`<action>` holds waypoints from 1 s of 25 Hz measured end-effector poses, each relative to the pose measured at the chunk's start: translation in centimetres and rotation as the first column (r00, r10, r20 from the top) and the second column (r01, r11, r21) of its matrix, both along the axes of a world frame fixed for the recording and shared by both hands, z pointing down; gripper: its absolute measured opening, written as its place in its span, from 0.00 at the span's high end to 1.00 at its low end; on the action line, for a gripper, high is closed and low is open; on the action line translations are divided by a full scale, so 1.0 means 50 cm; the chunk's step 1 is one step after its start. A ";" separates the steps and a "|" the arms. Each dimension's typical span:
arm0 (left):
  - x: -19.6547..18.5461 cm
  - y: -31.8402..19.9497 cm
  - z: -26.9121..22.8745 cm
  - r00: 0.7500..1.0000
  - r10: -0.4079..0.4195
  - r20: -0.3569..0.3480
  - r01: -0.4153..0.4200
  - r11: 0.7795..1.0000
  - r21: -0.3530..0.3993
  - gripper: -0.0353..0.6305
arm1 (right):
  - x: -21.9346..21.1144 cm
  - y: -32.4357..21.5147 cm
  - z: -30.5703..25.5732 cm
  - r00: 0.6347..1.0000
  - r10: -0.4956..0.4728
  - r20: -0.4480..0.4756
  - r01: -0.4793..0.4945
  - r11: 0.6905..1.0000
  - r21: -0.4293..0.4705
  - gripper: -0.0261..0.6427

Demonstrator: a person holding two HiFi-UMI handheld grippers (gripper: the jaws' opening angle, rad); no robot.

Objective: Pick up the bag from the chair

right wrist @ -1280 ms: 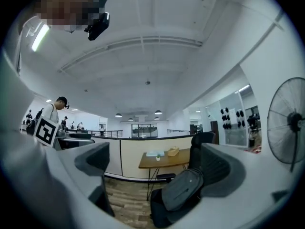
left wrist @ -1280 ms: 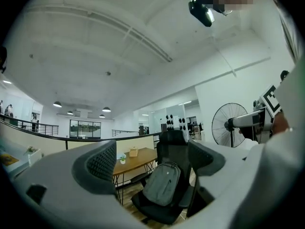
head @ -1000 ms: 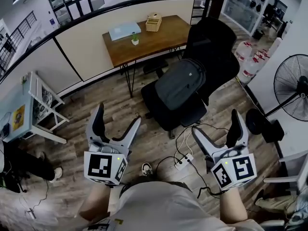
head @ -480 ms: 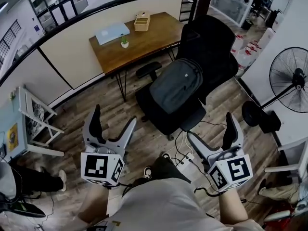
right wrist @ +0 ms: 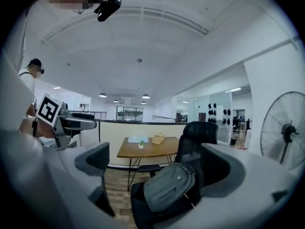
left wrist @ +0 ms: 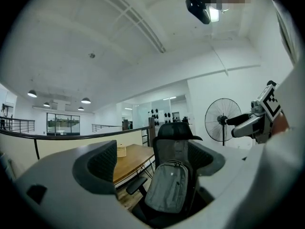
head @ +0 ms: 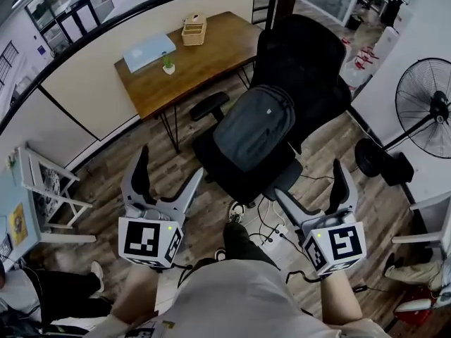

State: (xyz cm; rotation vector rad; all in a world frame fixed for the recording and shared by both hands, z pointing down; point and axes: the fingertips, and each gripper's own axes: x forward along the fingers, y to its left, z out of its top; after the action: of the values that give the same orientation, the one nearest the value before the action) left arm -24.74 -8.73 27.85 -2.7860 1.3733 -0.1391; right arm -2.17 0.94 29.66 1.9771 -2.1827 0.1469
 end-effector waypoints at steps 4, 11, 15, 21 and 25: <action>0.049 -0.093 0.018 0.999 0.019 0.028 -0.019 1.000 -0.023 0.28 | 0.046 -0.086 0.009 0.999 0.021 0.033 -0.021 1.000 0.002 0.07; 0.174 -0.270 0.042 0.992 0.086 0.095 -0.081 0.995 -0.053 0.28 | 0.166 -0.241 0.024 0.995 0.076 0.058 -0.075 0.997 -0.016 0.07; 0.249 -0.352 0.044 0.986 0.112 0.121 -0.105 0.993 -0.061 0.28 | 0.240 -0.307 0.040 0.991 0.103 0.089 -0.101 0.994 -0.034 0.07; 0.356 -0.442 0.021 0.978 0.161 0.132 -0.158 0.987 -0.030 0.28 | 0.320 -0.396 0.074 0.981 0.145 0.133 -0.138 0.989 -0.055 0.07; 0.396 -0.474 0.036 0.969 0.195 0.149 -0.191 0.981 -0.042 0.28 | 0.348 -0.425 0.085 0.976 0.166 0.142 -0.159 0.985 -0.062 0.07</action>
State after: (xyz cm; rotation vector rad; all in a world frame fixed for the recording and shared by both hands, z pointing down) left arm -4.94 -32.45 29.68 -2.8420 1.0683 -0.3589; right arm 15.24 -20.29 33.93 2.1785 -2.0753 0.3792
